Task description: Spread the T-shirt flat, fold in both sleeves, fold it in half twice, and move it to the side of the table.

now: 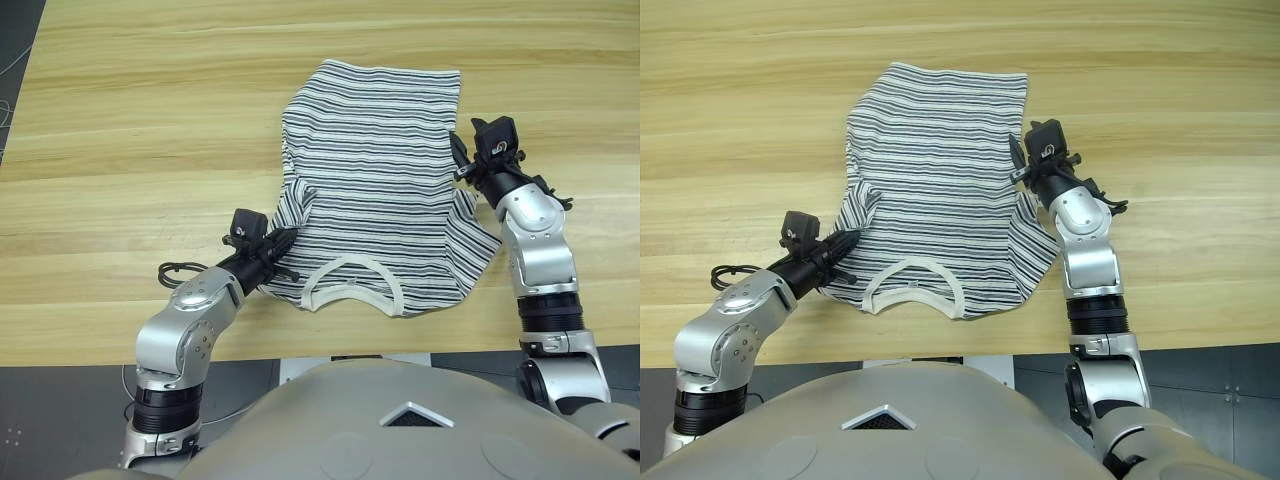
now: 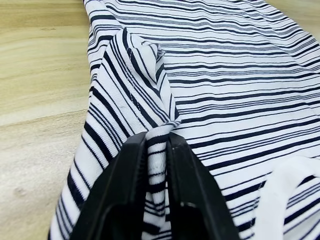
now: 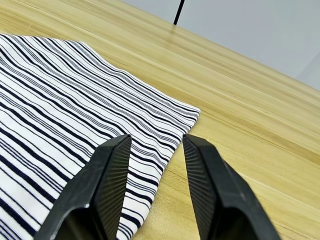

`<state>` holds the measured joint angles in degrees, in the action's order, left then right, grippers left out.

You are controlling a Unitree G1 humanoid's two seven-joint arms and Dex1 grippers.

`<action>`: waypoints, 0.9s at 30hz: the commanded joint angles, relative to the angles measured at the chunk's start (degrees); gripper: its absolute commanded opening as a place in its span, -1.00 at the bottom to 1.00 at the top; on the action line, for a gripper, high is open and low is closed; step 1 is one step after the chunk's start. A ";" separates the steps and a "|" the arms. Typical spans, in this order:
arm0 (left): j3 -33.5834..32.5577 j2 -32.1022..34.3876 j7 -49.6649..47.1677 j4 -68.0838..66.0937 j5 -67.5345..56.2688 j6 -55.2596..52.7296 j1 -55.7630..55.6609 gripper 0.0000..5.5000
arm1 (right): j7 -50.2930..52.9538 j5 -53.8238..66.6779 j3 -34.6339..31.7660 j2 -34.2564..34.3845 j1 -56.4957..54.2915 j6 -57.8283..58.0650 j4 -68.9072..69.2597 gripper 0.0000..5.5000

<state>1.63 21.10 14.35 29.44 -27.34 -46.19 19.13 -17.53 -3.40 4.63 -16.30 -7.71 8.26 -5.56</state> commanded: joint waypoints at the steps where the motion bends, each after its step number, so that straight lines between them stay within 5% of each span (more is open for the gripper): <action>1: -0.66 -0.93 -0.54 1.92 -0.68 -1.67 -0.01 -0.54 | 0.47 -0.47 0.10 0.11 0.22 -0.41 -0.48 -0.31; 5: -0.94 -1.69 -0.35 4.38 -2.93 -4.57 0.62 -0.36 | 0.47 -0.59 -0.02 0.10 0.16 -0.57 -0.68 -0.31; 15: -3.84 -4.07 -0.89 3.79 -8.45 -11.71 1.52 -0.36 | -3.06 5.89 -3.77 0.21 0.74 1.47 2.92 -0.31; 21: -5.25 -7.15 -1.87 3.46 -9.36 -10.63 3.02 -0.36 | -16.44 37.23 -20.29 -7.03 7.95 25.66 15.57 -0.31; 27: -6.70 -9.98 -3.99 6.99 -12.15 -10.75 2.59 -0.36 | -11.89 56.58 -38.33 -13.79 18.55 49.17 19.36 -0.31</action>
<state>-4.67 11.81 11.86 35.34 -38.94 -56.25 21.91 -31.82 48.93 -29.62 -28.66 7.99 51.69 11.64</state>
